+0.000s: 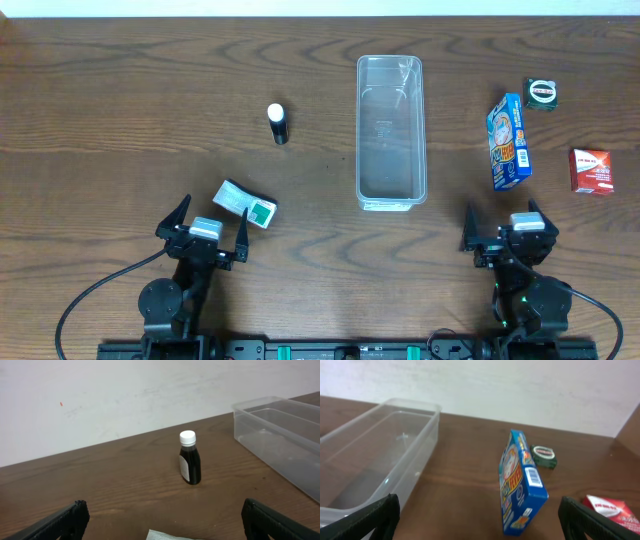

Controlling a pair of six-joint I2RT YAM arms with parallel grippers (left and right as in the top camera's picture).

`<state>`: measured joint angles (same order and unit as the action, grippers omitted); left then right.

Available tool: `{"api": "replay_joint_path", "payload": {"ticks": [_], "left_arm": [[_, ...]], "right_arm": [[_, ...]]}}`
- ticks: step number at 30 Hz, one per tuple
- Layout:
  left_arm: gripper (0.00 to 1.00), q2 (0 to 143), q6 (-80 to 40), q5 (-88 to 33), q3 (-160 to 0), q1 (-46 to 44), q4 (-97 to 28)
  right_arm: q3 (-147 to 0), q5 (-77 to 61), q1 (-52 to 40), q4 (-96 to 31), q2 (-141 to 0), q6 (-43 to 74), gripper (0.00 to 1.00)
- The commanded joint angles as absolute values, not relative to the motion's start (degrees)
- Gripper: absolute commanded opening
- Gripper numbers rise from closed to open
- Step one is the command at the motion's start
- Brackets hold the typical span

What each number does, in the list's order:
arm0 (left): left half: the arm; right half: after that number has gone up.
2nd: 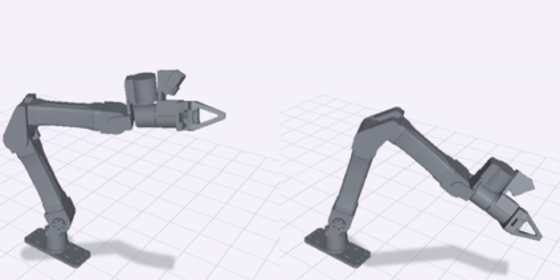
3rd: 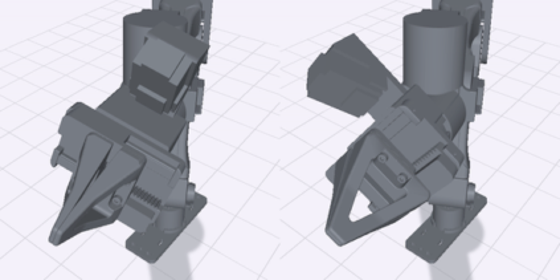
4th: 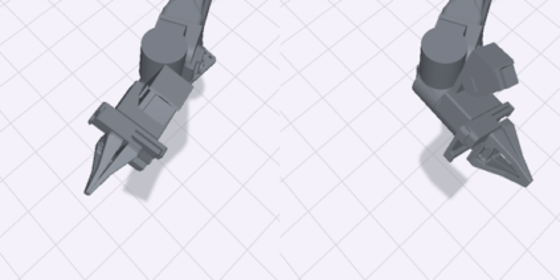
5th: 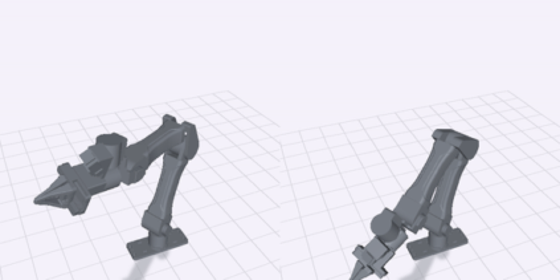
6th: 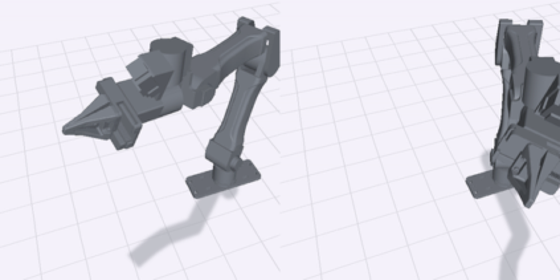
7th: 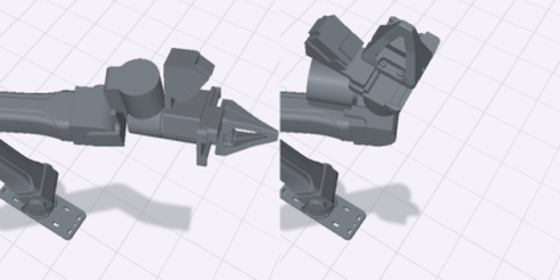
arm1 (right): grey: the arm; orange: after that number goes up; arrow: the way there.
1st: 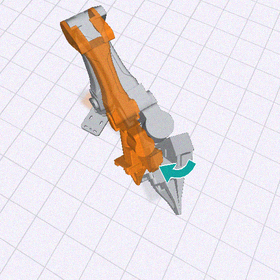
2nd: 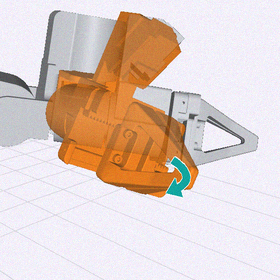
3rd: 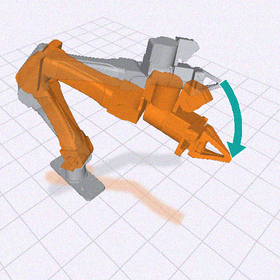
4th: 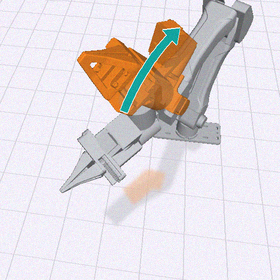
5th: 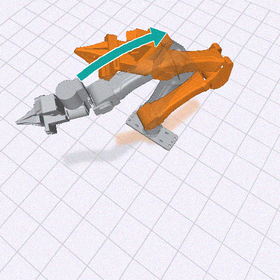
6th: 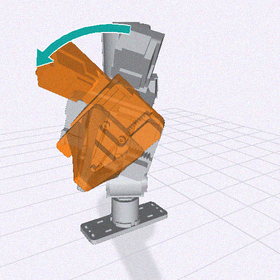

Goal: Pack container

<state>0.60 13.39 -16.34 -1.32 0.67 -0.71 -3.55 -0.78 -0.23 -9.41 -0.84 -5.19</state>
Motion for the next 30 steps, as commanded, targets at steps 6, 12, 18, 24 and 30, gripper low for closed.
{"api": "replay_joint_path", "payload": {"ticks": [6, 12, 18, 24, 30], "left_arm": [[0.98, 0.6, 13.7, -16.9, -0.2, 1.0, -2.5], [0.98, 0.6, 13.7, -16.9, -0.2, 1.0, -2.5], [0.98, 0.6, 13.7, -16.9, -0.2, 1.0, -2.5], [0.98, 0.6, 13.7, -16.9, -0.2, 1.0, -2.5], [0.98, 0.6, 13.7, -16.9, -0.2, 1.0, -2.5]], "right_arm": [[-3.1, -19.9, 0.0, -9.6, -0.6, 7.9, 0.99], [-3.2, -28.9, 0.0, -1.0, -0.6, 9.8, 0.99], [-7.0, -29.5, 0.0, 10.5, -0.7, 7.3, 0.99], [-20.3, -20.8, 0.8, -1.5, -8.3, -2.1, 0.99], [-41.5, -6.8, 4.6, -22.1, -29.7, -4.4, 0.99]]}}
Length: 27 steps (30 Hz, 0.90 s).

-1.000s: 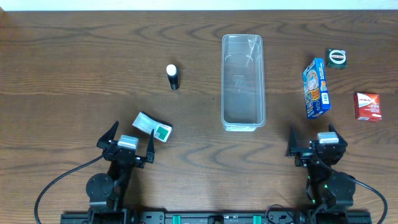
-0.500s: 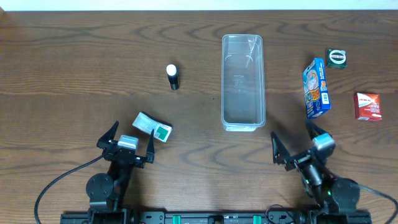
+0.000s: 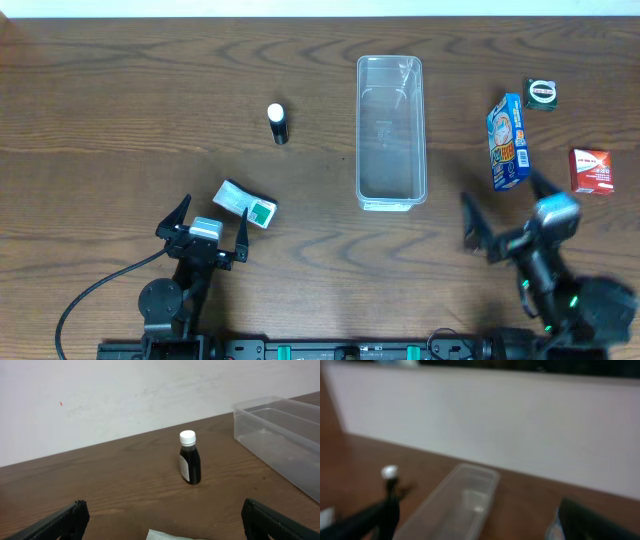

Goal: Pack container
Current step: 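Move the right gripper over the blue box and lower onto it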

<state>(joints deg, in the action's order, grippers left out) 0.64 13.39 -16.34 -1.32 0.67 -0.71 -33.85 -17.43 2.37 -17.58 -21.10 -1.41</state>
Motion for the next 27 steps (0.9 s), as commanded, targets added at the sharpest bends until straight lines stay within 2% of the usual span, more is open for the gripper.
{"api": "replay_joint_path", "payload": {"ticks": [1, 8, 11, 17, 27], "left_arm": [[0.98, 0.6, 13.7, -16.9, -0.2, 1.0, -2.6], [0.98, 0.6, 13.7, -16.9, -0.2, 1.0, -2.6], [0.98, 0.6, 13.7, -16.9, -0.2, 1.0, -2.5], [0.98, 0.6, 13.7, -16.9, -0.2, 1.0, -2.5], [0.98, 0.6, 13.7, -16.9, -0.2, 1.0, -2.5]], "right_arm": [[-45.0, -5.8, 5.8, -24.8, -33.8, -5.1, 0.99], [-75.8, -12.2, 13.4, -51.4, -66.0, -14.4, 0.99], [-82.7, -11.8, 14.2, -56.7, -74.9, -15.0, 0.99], [-87.2, -12.0, 14.3, -58.1, -85.1, -17.0, 0.99], [-87.2, -7.1, 14.4, -53.4, -92.2, -18.1, 0.99]]}}
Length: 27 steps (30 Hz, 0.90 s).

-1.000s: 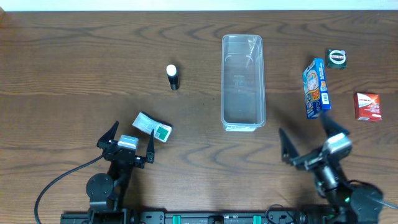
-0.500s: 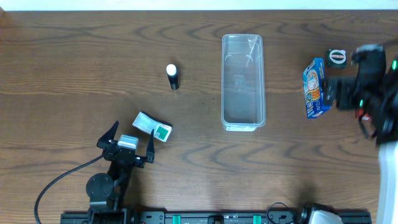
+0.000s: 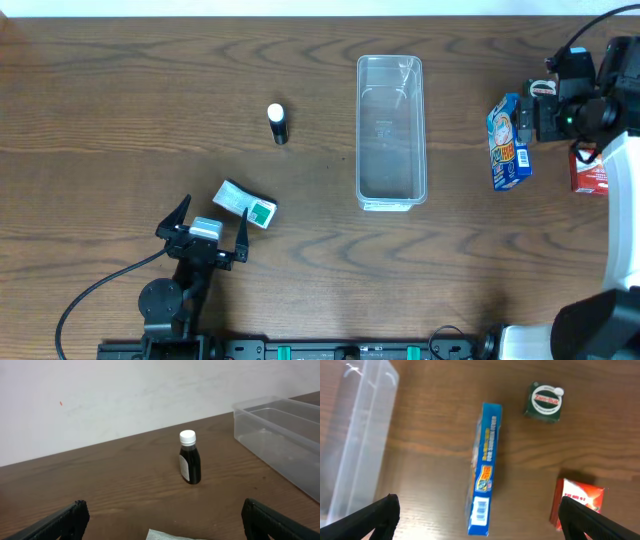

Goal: Pack container
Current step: 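Move the right gripper over the blue box and lower onto it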

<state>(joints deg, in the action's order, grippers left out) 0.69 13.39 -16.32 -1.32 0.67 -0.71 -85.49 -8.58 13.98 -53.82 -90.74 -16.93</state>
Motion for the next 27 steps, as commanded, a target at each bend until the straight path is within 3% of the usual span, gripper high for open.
{"api": "replay_joint_path", "payload": {"ticks": [1, 27], "left_arm": [[0.98, 0.6, 13.7, -16.9, -0.2, 1.0, -2.5], [0.98, 0.6, 13.7, -16.9, -0.2, 1.0, -2.5]], "right_arm": [[-87.2, -7.1, 14.5, -53.3, -93.0, -18.1, 0.99], [-87.2, -10.2, 16.3, -49.6, -114.7, -17.6, 0.92]]}}
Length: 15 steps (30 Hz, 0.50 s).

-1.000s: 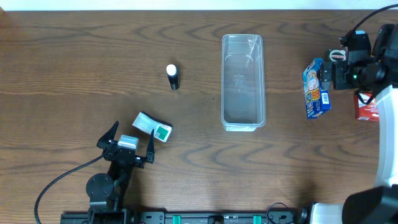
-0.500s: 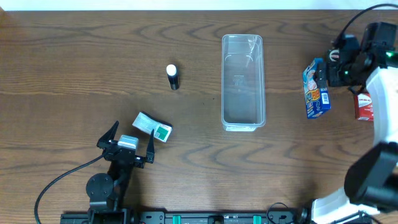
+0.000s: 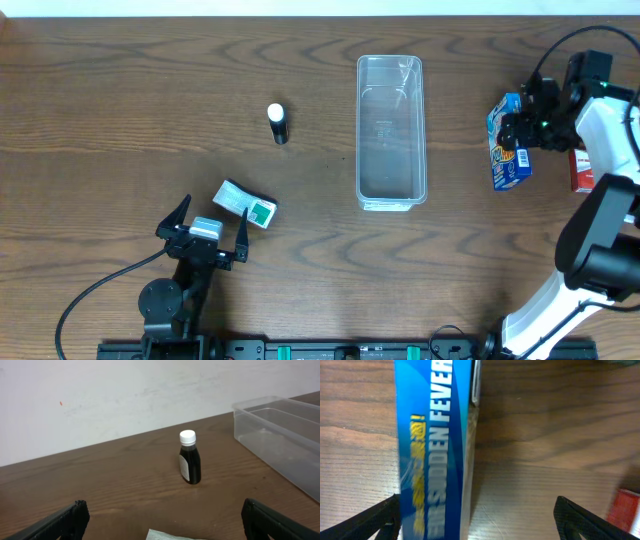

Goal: Pack container
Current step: 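Move the right gripper over the blue box and lower onto it, then close the right gripper on the blue box and lift it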

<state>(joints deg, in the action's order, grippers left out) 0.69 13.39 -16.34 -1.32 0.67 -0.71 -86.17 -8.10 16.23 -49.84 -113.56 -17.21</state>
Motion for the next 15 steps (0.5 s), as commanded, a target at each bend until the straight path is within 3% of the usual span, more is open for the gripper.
{"api": "replay_joint_path", "payload": {"ticks": [1, 8, 15], "left_arm": [[0.98, 0.6, 13.7, -16.9, -0.2, 1.0, -2.5], [0.98, 0.6, 13.7, -16.9, -0.2, 1.0, -2.6], [0.98, 0.6, 13.7, -16.9, -0.2, 1.0, -2.5]], "right_arm": [[-87.2, -10.4, 16.2, -49.5, -114.9, -17.6, 0.91], [-87.2, -10.6, 15.2, -48.9, -115.0, -17.6, 0.76], [-87.2, -10.6, 14.1, -48.8, -115.0, -15.8, 0.46]]}}
